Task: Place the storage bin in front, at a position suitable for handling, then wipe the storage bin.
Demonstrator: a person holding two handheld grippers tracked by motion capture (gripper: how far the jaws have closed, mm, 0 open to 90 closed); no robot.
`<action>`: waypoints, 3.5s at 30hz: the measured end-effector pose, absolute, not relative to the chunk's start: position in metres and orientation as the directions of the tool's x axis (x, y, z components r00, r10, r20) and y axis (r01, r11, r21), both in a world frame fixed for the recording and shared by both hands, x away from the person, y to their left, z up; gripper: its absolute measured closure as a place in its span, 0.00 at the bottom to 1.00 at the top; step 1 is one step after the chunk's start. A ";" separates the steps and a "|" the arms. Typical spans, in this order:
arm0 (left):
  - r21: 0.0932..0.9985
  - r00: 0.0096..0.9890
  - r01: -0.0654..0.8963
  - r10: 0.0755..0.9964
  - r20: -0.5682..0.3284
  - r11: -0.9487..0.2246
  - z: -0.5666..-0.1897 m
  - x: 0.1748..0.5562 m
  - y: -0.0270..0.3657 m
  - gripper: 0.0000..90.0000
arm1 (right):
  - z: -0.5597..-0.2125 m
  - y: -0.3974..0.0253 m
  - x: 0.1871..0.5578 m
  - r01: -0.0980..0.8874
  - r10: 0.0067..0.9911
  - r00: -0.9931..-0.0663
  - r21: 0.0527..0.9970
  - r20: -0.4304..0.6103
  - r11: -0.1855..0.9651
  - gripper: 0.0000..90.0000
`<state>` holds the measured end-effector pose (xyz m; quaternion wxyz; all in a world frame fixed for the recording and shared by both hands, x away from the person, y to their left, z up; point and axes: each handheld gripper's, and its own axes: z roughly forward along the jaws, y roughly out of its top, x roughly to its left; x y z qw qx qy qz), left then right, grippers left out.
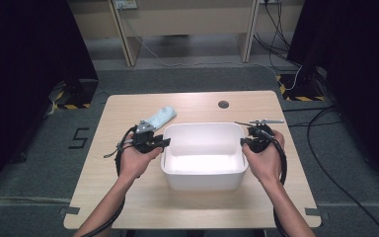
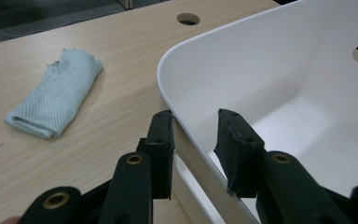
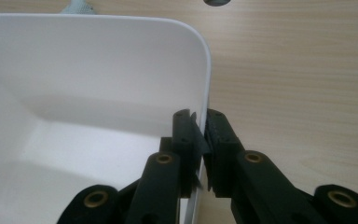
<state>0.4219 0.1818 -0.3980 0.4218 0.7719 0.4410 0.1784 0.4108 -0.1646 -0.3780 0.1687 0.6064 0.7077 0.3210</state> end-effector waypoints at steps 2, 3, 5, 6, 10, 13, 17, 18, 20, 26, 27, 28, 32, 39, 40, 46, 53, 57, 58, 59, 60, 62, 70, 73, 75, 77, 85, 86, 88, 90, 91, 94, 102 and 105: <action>0.810 0.549 0.527 0.831 -0.094 -0.256 -0.398 0.425 0.181 0.74 | -0.378 -0.165 0.413 0.750 0.967 -0.205 0.659 0.151 0.056 0.93; 0.810 0.548 0.527 0.831 -0.093 -0.256 -0.398 0.427 0.180 0.74 | -0.378 -0.165 0.416 0.754 0.968 -0.195 0.656 0.159 0.044 0.93; 0.813 0.551 0.520 0.830 -0.086 -0.261 -0.399 0.431 0.180 0.74 | -0.378 -0.167 0.419 0.752 0.967 -0.197 0.658 0.162 0.043 0.92; 0.819 0.553 0.516 0.827 -0.097 -0.249 -0.400 0.432 0.181 0.74 | -0.378 -0.168 0.420 0.753 0.965 -0.204 0.657 0.166 0.046 0.91; 0.842 0.563 0.491 0.819 -0.112 -0.223 -0.399 0.429 0.187 0.70 | -0.380 -0.172 0.420 0.737 0.955 -0.222 0.675 0.195 0.034 0.78; 0.881 0.554 0.441 0.824 -0.119 -0.169 -0.392 0.418 0.200 0.56 | -0.383 -0.181 0.411 0.703 0.944 -0.254 0.711 0.210 0.031 0.67; 0.909 0.527 0.400 0.841 -0.120 -0.121 -0.384 0.407 0.221 0.51 | -0.386 -0.189 0.404 0.685 0.941 -0.256 0.728 0.222 0.015 0.63; 0.911 0.503 0.398 0.856 -0.120 -0.106 -0.383 0.406 0.231 0.50 | -0.385 -0.194 0.401 0.675 0.938 -0.260 0.738 0.230 0.006 0.61; 0.912 0.478 0.400 0.870 -0.123 -0.090 -0.384 0.408 0.240 0.49 | -0.385 -0.201 0.398 0.659 0.932 -0.266 0.752 0.245 -0.010 0.59; 0.906 0.421 0.418 0.897 -0.135 -0.060 -0.395 0.413 0.255 0.47 | -0.385 -0.208 0.391 0.645 0.919 -0.271 0.763 0.286 -0.047 0.57; 0.906 0.421 0.418 0.897 -0.135 -0.060 -0.395 0.413 0.255 0.47 | -0.385 -0.208 0.391 0.645 0.919 -0.271 0.763 0.286 -0.047 0.57; 0.905 0.421 0.422 0.897 -0.135 -0.062 -0.396 0.413 0.255 0.47 | -0.385 -0.208 0.390 0.642 0.920 -0.273 0.766 0.281 -0.044 0.57; 0.901 0.420 0.428 0.897 -0.137 -0.063 -0.400 0.410 0.256 0.47 | -0.381 -0.205 0.391 0.630 0.920 -0.281 0.776 0.273 -0.038 0.57; 0.901 0.415 0.428 0.900 -0.134 -0.063 -0.401 0.410 0.257 0.46 | -0.384 -0.201 0.392 0.636 0.922 -0.283 0.771 0.265 -0.027 0.58; 0.901 0.413 0.428 0.902 -0.128 -0.069 -0.403 0.412 0.257 0.46 | -0.384 -0.201 0.392 0.638 0.922 -0.282 0.769 0.265 -0.025 0.58; 0.889 0.399 0.448 0.912 -0.100 -0.098 -0.417 0.424 0.257 0.45 | -0.383 -0.198 0.393 0.639 0.921 -0.291 0.769 0.257 -0.013 0.57; 0.879 0.391 0.455 0.919 -0.057 -0.139 -0.433 0.445 0.253 0.43 | -0.387 -0.196 0.395 0.653 0.920 -0.299 0.757 0.253 0.004 0.57; 0.869 0.403 0.461 0.915 -0.023 -0.181 -0.444 0.465 0.247 0.42 | -0.391 -0.195 0.398 0.661 0.919 -0.304 0.750 0.250 0.015 0.57; 0.863 0.408 0.465 0.913 -0.011 -0.197 -0.450 0.477 0.243 0.42 | -0.391 -0.195 0.398 0.662 0.920 -0.301 0.749 0.250 0.012 0.57; 0.863 0.408 0.465 0.913 -0.011 -0.197 -0.450 0.477 0.243 0.42 | -0.391 -0.195 0.398 0.662 0.920 -0.301 0.749 0.250 0.012 0.57; 0.861 0.409 0.466 0.912 -0.003 -0.206 -0.453 0.483 0.241 0.42 | -0.390 -0.195 0.398 0.662 0.921 -0.299 0.749 0.251 0.011 0.57; 0.855 0.414 0.471 0.910 0.005 -0.219 -0.458 0.492 0.237 0.41 | -0.390 -0.194 0.398 0.661 0.921 -0.304 0.750 0.244 0.020 0.57; 0.827 0.437 0.477 0.897 0.071 -0.298 -0.472 0.534 0.220 0.41 | -0.391 -0.190 0.397 0.670 0.919 -0.311 0.742 0.241 0.032 0.57; 0.810 0.446 0.482 0.889 0.101 -0.334 -0.474 0.556 0.211 0.40 | -0.393 -0.190 0.398 0.673 0.920 -0.311 0.739 0.240 0.034 0.56; 0.804 0.452 0.484 0.885 0.110 -0.346 -0.474 0.561 0.209 0.40 | -0.393 -0.190 0.398 0.676 0.919 -0.312 0.736 0.241 0.036 0.56; 0.794 0.449 0.490 0.885 0.123 -0.359 -0.477 0.569 0.206 0.40 | -0.394 -0.190 0.398 0.675 0.919 -0.313 0.737 0.238 0.039 0.56; 0.775 0.462 0.504 0.877 0.131 -0.381 -0.486 0.588 0.194 0.39 | -0.395 -0.193 0.400 0.681 0.918 -0.310 0.731 0.248 0.033 0.56; 0.769 0.469 0.511 0.875 0.125 -0.384 -0.489 0.592 0.192 0.39 | -0.395 -0.193 0.400 0.683 0.918 -0.308 0.730 0.250 0.030 0.56; 0.761 0.466 0.522 0.876 0.123 -0.384 -0.493 0.596 0.192 0.39 | -0.397 -0.192 0.400 0.686 0.917 -0.309 0.727 0.251 0.033 0.56; 0.757 0.461 0.530 0.879 0.121 -0.382 -0.495 0.600 0.192 0.39 | -0.399 -0.191 0.400 0.690 0.916 -0.314 0.723 0.248 0.041 0.56; 0.757 0.461 0.530 0.879 0.121 -0.382 -0.495 0.600 0.192 0.39 | -0.400 -0.190 0.401 0.692 0.915 -0.317 0.721 0.250 0.043 0.56; 0.751 0.459 0.545 0.882 0.105 -0.373 -0.498 0.604 0.192 0.38 | -0.401 -0.188 0.402 0.693 0.914 -0.322 0.719 0.248 0.049 0.56; 0.719 0.464 0.571 0.879 0.114 -0.395 -0.510 0.608 0.188 0.40 | -0.400 -0.191 0.402 0.691 0.912 -0.323 0.721 0.252 0.045 0.56; 0.723 0.461 0.571 0.881 0.111 -0.390 -0.511 0.608 0.188 0.40 | -0.400 -0.192 0.402 0.688 0.913 -0.322 0.724 0.250 0.045 0.56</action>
